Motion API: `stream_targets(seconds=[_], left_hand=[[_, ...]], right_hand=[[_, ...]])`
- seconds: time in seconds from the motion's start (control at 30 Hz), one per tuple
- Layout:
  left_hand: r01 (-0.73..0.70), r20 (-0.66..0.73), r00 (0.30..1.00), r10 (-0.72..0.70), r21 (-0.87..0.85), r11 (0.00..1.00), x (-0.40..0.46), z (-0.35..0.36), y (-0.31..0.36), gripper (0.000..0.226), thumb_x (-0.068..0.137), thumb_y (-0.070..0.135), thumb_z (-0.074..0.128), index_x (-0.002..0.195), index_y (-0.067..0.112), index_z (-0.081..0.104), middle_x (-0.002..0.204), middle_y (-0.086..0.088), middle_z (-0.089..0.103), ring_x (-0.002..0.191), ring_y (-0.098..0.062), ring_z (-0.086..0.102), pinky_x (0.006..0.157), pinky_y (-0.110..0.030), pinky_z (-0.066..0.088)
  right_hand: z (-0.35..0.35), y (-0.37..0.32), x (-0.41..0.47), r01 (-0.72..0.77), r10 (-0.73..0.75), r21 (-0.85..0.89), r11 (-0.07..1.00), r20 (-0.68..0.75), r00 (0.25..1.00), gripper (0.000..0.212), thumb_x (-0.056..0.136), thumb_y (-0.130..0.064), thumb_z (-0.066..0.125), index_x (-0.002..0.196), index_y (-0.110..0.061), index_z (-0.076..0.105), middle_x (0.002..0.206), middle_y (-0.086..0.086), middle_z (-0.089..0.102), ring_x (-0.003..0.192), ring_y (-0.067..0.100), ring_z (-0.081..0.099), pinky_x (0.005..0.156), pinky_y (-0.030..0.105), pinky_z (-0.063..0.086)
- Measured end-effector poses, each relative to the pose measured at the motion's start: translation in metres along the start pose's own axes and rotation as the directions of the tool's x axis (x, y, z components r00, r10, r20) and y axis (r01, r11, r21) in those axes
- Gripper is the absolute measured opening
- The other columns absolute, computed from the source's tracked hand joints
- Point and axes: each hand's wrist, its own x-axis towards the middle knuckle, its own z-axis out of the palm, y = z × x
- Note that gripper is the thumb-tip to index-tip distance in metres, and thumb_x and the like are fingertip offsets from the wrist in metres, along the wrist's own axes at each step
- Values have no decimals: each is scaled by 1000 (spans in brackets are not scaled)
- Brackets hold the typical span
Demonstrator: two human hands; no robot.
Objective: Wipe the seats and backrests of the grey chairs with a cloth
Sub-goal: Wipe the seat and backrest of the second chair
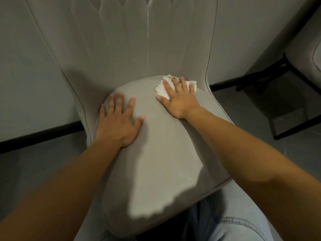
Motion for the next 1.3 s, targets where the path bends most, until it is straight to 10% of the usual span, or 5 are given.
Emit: stream_targets(seconds=[0.23,0.43,0.67,0.8,1.3], left_hand=[[-39,-291,954,71,113,993,11,-13,0,66,96,41,39,148,3,27,159,-19,3,146,-30,-9,117,-48,0],[56,-544,836,63,200,978,36,-53,-47,84,89,36,53,153,8,5,157,-23,-4,144,-33,-16,114,-47,-16],[366,-764,530,-368,-185,912,65,-84,-59,83,93,58,38,151,6,11,149,-38,15,139,-50,17,114,-55,16],[65,-772,537,-341,-365,929,66,-80,-63,76,97,49,47,150,2,19,151,-28,22,132,-35,40,97,-40,44],[154,-699,586,-410,-401,903,61,-83,-61,67,97,42,45,152,14,19,121,-13,49,70,-20,42,62,-33,38]], right_hand=[[6,0,-8,31,-36,-31,999,-170,985,72,98,-65,15,159,-28,16,165,3,18,152,24,8,123,50,-1],[11,-7,14,-100,93,-23,995,-211,973,77,96,-65,12,159,-21,19,162,5,24,149,25,16,123,50,2],[10,-35,29,-266,273,65,962,-277,921,76,96,-62,19,150,-11,36,150,9,39,141,31,27,120,55,8],[8,-57,37,-222,256,171,960,-211,943,89,90,-72,18,153,-12,33,156,10,34,146,31,22,121,53,3],[23,-177,8,283,-271,121,951,-109,957,79,93,-61,34,152,-8,34,155,11,33,144,30,22,120,52,0]])
